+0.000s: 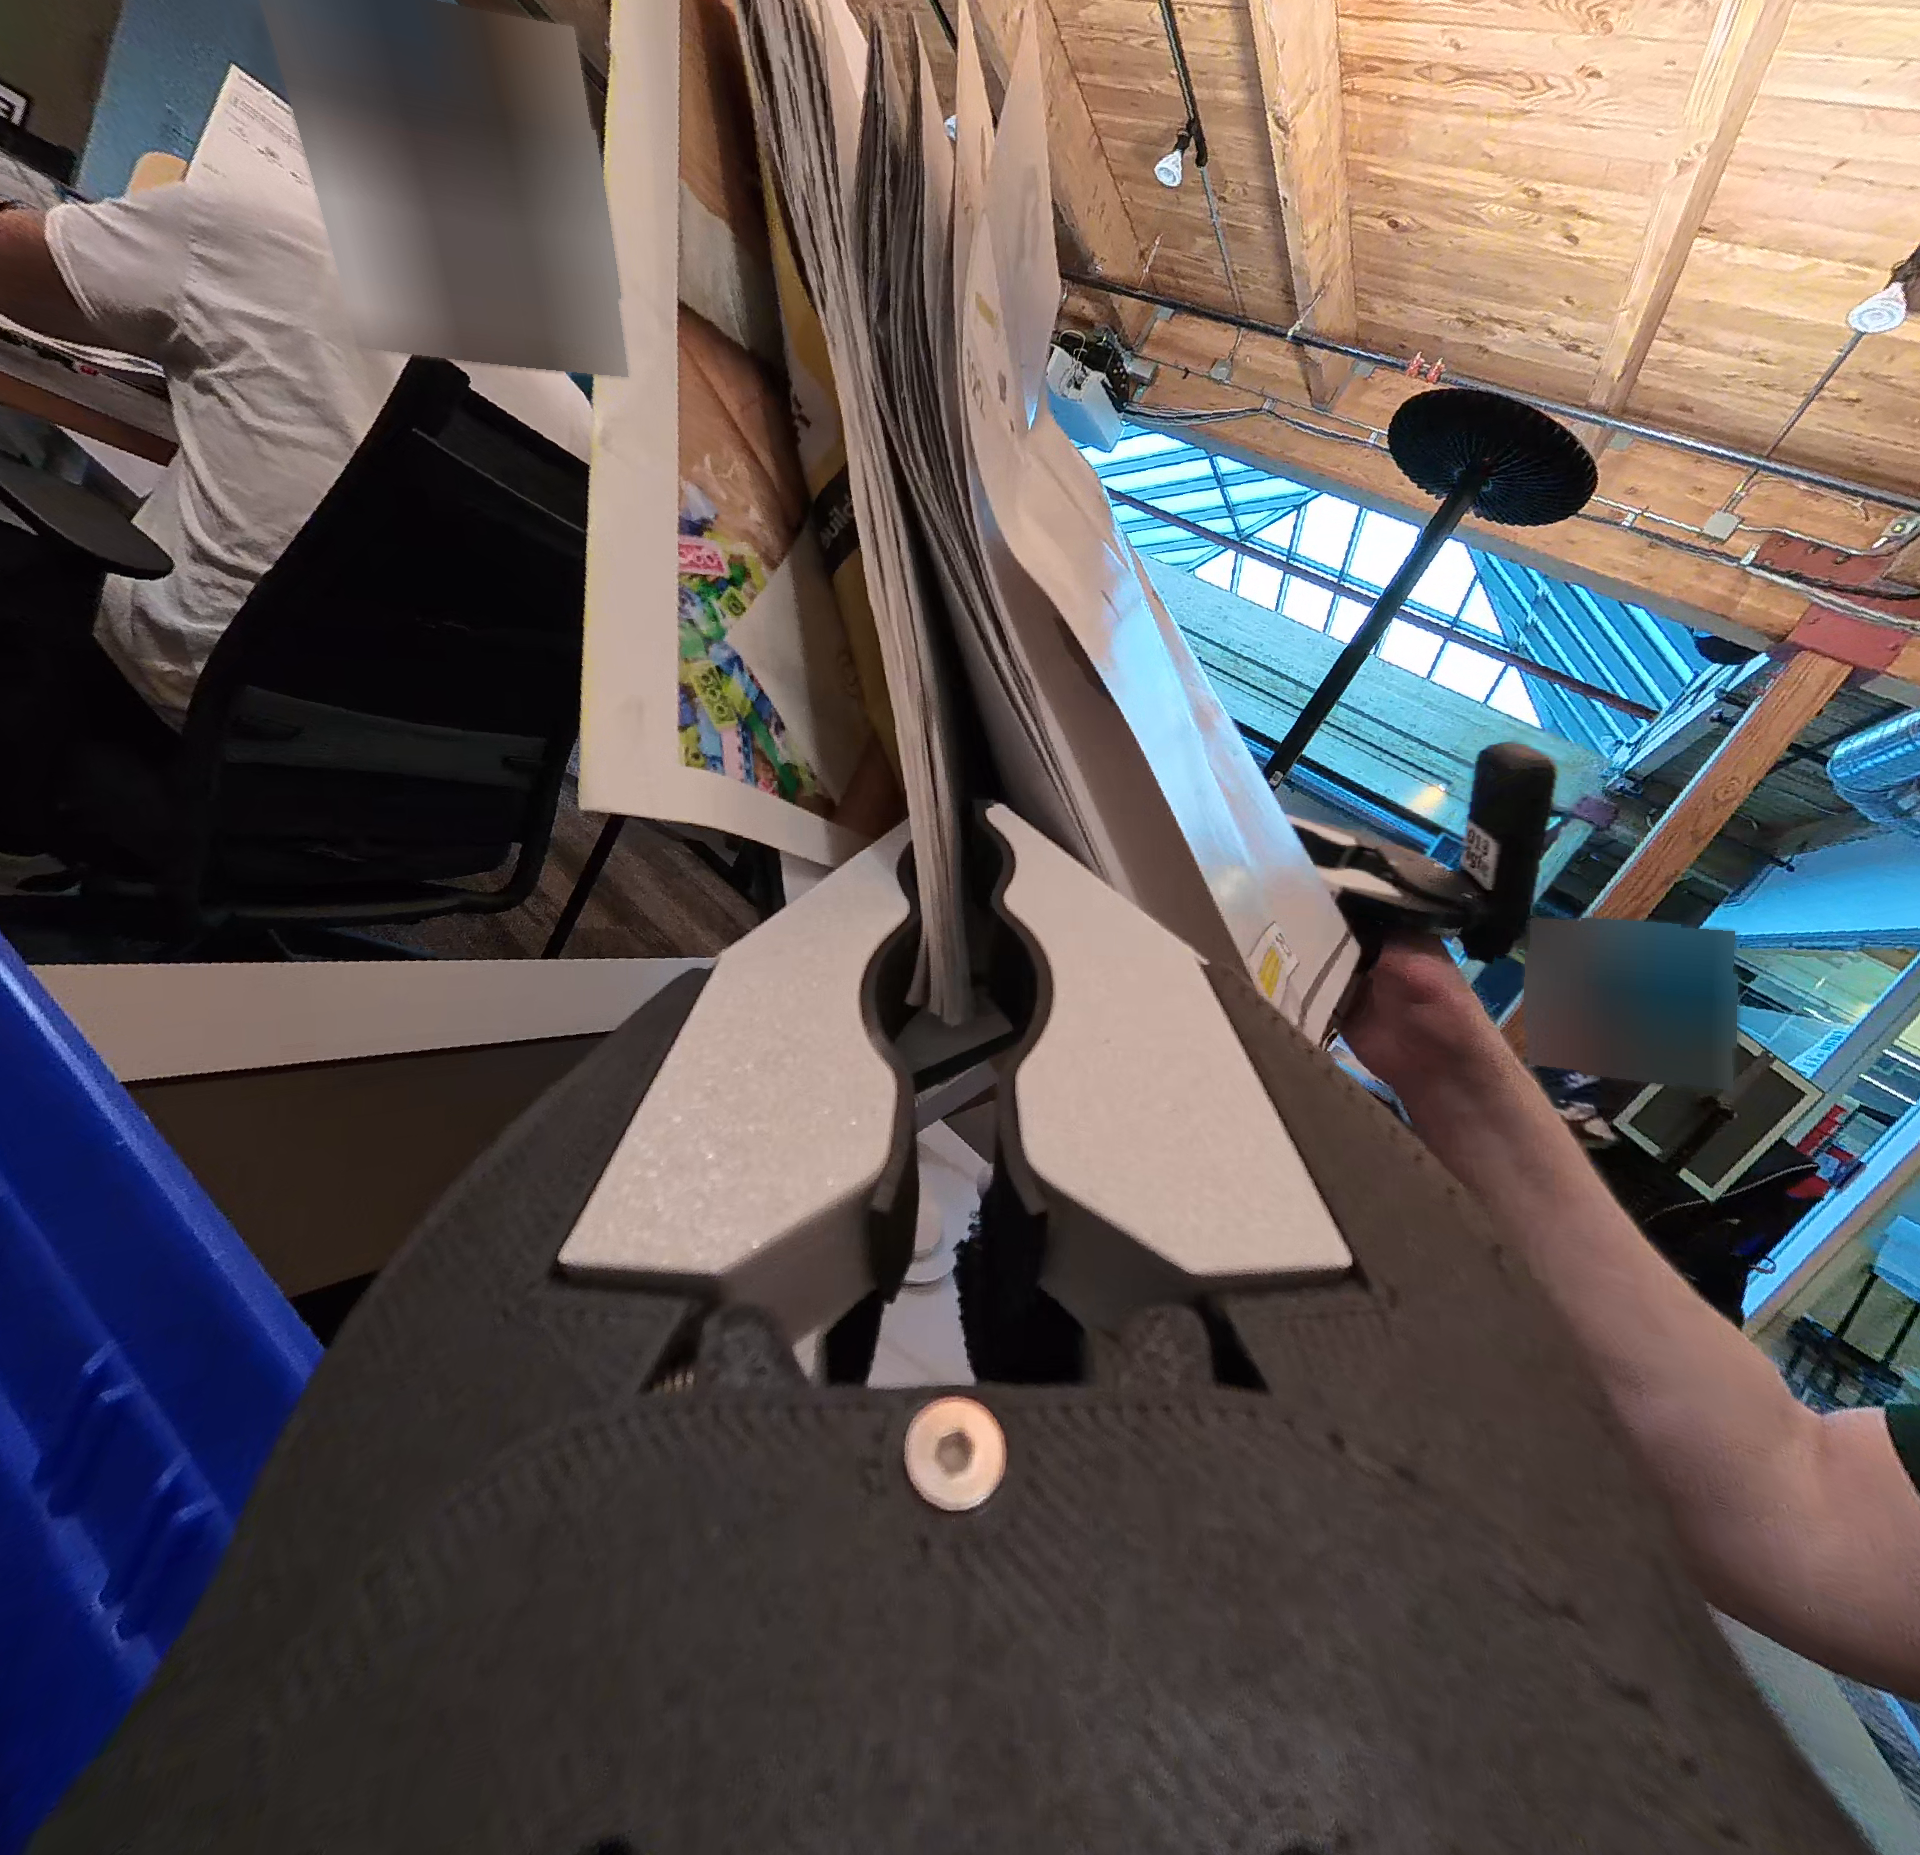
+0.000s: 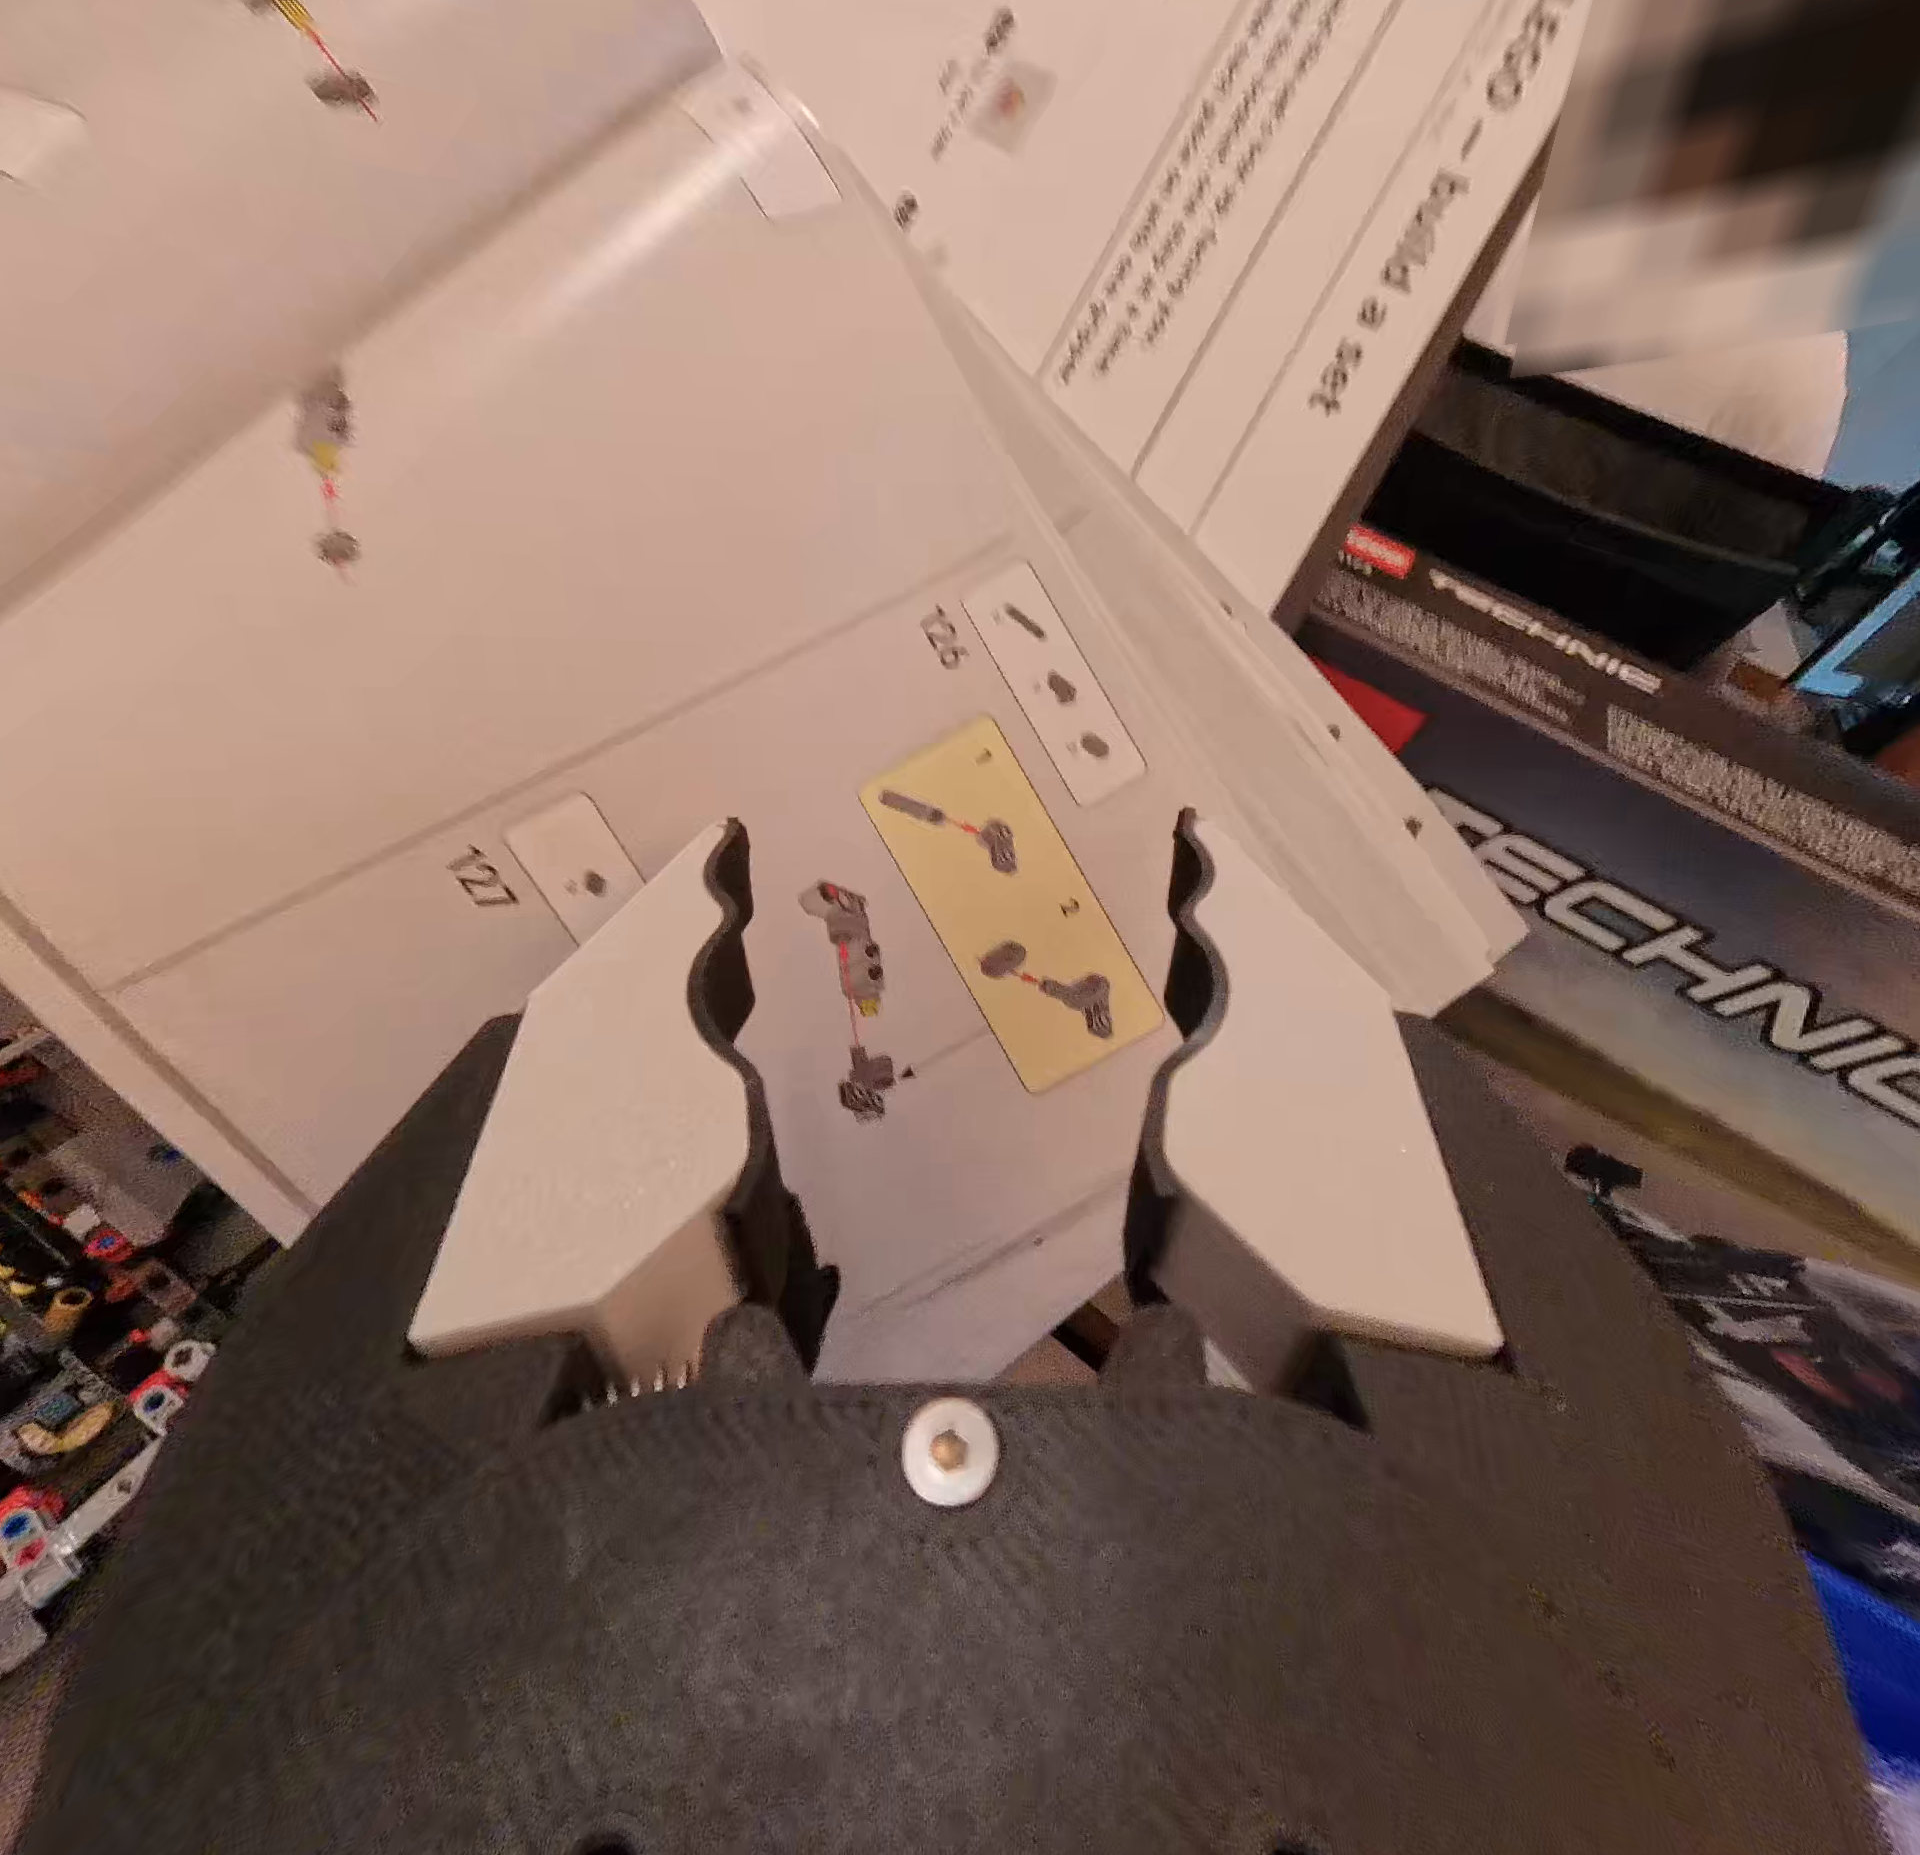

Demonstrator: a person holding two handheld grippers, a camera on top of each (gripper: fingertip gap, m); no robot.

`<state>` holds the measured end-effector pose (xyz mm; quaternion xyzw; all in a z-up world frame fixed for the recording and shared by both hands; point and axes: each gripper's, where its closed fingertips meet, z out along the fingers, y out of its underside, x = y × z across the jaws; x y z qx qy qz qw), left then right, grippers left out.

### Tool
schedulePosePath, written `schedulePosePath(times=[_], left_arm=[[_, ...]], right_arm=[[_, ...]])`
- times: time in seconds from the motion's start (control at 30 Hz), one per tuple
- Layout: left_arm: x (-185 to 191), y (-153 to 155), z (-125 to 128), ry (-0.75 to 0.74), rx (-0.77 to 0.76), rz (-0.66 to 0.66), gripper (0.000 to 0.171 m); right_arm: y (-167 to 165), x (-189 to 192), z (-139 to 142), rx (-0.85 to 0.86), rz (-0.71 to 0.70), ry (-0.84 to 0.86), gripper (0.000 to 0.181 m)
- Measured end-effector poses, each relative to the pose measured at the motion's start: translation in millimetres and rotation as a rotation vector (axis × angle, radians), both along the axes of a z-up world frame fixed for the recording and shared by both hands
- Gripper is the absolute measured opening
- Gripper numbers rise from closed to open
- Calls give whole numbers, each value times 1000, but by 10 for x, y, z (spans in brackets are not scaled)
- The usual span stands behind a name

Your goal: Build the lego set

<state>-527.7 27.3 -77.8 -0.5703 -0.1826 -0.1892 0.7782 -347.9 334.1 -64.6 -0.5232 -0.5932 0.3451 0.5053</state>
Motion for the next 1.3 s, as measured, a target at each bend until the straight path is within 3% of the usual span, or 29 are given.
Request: schedulePosePath(times=[0.23,0.4,0.63,0.8,0.93,1.1,1.3], left_arm=[[-5,8,-13,2,-4,4,2],[-6,10,-13,3,-4,6,2],[-2,6,0,3,-2,6,2],[1,5,2,2,-1,3,2],[1,6,-3,2,-3,1,2],[-1,8,-7,2,-1,0,1],[-2,10,-10,-1,2,1,2]], right_arm=[[21,-78,-255,25,7,-59,65],[34,-105,-253,42,-14,-59,57],[-57,-146,-257,139,-3,-84,18],[-100,-171,-252,120,23,-97,1],[-177,-160,-205,125,47,-88,0],[-506,-96,52,-80,222,15,0],[-1182,-105,773,-293,491,193,0]])
